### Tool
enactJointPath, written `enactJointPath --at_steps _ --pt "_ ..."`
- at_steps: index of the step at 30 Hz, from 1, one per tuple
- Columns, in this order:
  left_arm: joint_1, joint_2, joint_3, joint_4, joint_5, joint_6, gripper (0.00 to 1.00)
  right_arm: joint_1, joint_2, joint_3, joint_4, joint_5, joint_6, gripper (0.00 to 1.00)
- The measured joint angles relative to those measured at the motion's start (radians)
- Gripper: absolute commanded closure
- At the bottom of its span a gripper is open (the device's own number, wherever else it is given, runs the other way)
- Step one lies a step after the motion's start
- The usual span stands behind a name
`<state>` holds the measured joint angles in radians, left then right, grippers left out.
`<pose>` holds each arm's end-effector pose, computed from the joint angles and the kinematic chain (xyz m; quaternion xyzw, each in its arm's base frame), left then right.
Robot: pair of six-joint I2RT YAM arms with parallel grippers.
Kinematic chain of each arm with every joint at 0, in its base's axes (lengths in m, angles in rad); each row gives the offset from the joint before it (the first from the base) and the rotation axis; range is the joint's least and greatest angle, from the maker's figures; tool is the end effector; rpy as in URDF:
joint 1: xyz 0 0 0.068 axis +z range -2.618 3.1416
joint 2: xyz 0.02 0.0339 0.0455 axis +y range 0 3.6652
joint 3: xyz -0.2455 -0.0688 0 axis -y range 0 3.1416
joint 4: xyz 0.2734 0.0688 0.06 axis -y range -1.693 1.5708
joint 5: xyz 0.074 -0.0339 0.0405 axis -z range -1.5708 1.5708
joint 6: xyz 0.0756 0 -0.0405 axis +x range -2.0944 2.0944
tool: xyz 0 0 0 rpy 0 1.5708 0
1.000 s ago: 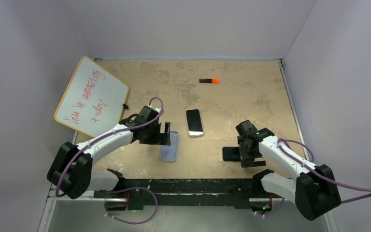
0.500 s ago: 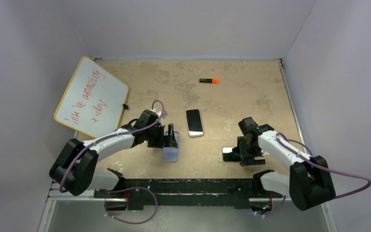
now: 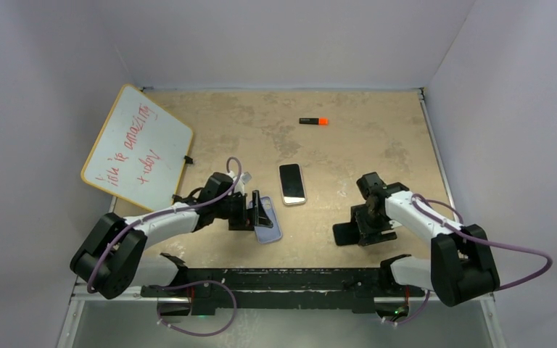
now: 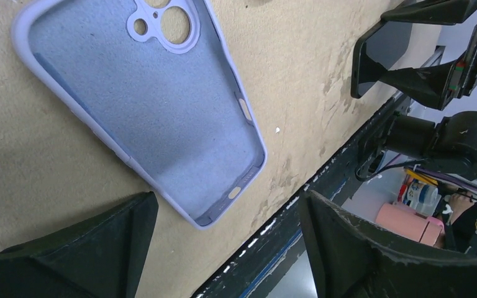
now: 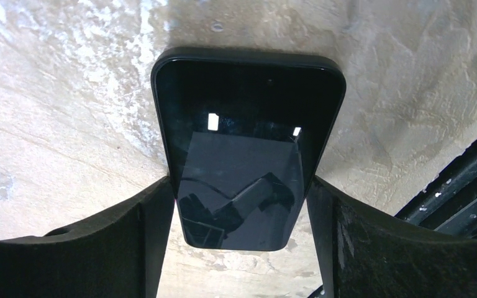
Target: Put the phone into the phone case
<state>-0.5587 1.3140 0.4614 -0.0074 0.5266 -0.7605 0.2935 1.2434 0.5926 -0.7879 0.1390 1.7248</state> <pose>0.2119 -0.1773 0.0790 -0.0011 0.9097 -0.3987 0.1160 0.2084 0.0520 0.0805 0.6566 0.7482 0.0188 0.0937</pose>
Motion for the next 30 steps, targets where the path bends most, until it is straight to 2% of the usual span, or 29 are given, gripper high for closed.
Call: enactJointPath --at_steps 4,8,11,16,24,30 --pt "0.0 -0.034 0.001 -0.032 -0.023 -0.003 0.13 0.0 0.014 0.01 0.011 0.005 -0.065 0.32" --pt "0.0 -0.055 0.046 -0.124 -0.085 0.031 0.13 0.0 0.01 0.009 0.017 0.005 -0.089 0.32" --pt "0.0 -0.078 0.087 -0.18 -0.13 0.058 0.13 0.001 0.0 0.003 0.023 0.004 -0.1 0.38" --pt "0.0 -0.147 0.111 -0.253 -0.192 0.093 0.13 0.001 -0.009 -0.001 0.036 0.002 -0.149 0.38" --pt "0.008 -0.145 0.124 -0.308 -0.223 0.112 0.13 0.047 -0.003 0.014 0.128 0.0 -0.417 0.4" --pt "0.092 -0.088 0.121 -0.293 -0.161 0.127 0.14 0.159 0.002 0.017 0.286 -0.059 -0.655 0.43"
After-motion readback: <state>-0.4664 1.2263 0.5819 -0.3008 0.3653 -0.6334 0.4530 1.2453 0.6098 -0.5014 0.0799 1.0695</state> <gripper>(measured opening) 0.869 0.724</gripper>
